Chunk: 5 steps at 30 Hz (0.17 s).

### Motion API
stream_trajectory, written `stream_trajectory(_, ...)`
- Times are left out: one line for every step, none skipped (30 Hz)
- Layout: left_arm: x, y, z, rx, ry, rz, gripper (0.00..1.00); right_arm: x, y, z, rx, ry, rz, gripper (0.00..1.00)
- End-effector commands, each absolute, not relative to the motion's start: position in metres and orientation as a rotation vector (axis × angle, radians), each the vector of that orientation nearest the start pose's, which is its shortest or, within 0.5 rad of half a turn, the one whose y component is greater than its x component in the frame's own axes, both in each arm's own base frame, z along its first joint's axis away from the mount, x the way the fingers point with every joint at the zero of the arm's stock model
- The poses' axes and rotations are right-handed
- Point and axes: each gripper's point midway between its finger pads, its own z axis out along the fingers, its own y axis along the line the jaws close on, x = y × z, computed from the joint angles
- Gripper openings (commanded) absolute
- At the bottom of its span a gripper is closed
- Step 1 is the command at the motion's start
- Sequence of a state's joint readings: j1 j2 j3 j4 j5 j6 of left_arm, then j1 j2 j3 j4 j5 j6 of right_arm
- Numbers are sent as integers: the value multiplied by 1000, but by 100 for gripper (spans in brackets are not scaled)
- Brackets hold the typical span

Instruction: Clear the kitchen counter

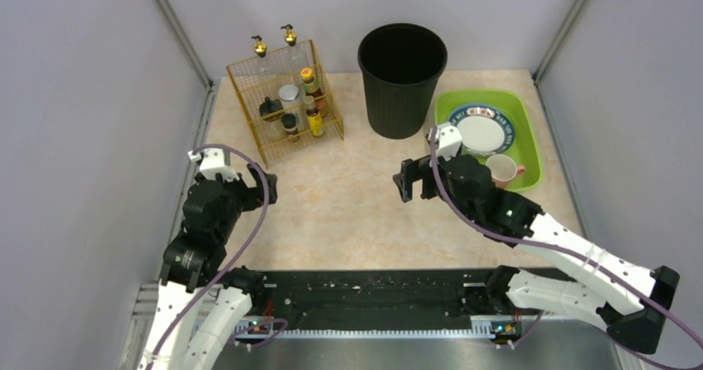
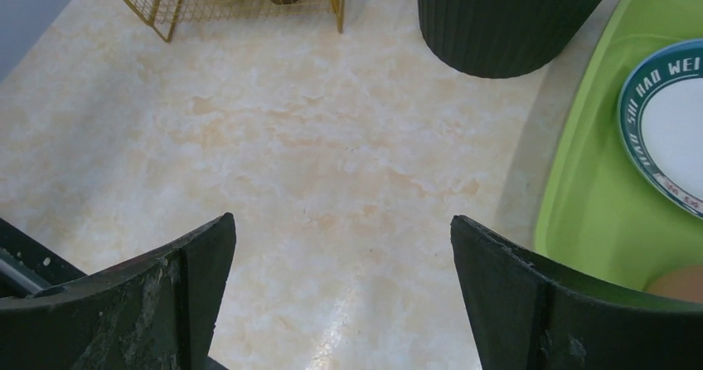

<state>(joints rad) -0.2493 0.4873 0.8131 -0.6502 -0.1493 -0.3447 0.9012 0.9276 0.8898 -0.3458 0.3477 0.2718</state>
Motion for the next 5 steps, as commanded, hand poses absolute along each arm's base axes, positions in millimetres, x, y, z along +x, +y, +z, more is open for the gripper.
stream_trajectory(225,-46,265,-176,1850,-279,99,230,199,265,-331,1865,409,99)
stream_trajectory(226,-46,264,-176,1851,-279,99,230,195,264,-329,1873,389,99)
stream_trajectory(225,-47,265,-175,1848,-281,99,231,191,263,-322,1886,361,99)
stream_trajectory(226,-47,265,-174,1850,-282,99,232,187,262,-309,1892,339,99)
stream_trajectory(226,-47,265,-173,1850,-284,99,232,185,263,-299,1891,332,99)
